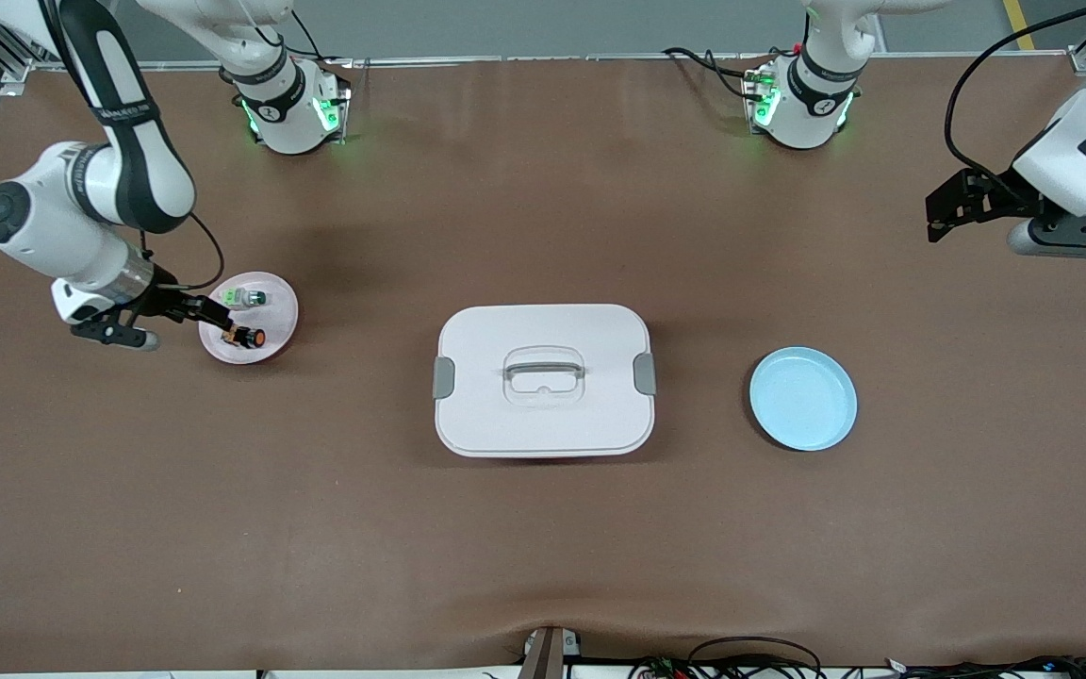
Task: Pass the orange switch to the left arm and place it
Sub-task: 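Lower the right gripper onto the black-orange switch on the white plate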
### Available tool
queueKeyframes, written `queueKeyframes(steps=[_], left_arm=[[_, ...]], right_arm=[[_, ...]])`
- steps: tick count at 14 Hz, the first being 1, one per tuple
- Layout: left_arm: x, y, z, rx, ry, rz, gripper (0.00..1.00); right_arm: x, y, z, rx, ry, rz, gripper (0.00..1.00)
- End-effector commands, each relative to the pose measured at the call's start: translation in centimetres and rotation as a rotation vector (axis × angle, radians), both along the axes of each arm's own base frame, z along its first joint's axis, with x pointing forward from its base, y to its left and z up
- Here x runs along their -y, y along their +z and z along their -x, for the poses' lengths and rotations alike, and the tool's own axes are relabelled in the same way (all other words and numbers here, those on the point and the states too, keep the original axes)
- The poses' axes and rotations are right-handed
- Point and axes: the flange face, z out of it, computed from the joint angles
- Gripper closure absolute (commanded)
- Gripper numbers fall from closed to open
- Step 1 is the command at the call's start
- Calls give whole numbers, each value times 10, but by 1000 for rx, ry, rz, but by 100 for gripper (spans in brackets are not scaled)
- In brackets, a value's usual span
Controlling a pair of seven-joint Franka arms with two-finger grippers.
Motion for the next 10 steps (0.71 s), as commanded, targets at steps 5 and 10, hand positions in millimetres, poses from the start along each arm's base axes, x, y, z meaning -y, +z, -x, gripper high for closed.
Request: queueKeyframes(steps=[5, 10], left_arm=[[5, 1, -1, 13, 1, 19, 0], [5, -4, -3, 4, 1, 18, 0]], right_arm=[[-10, -44, 1, 17, -2, 14, 0], [-22, -78, 13, 62, 18, 41, 0]])
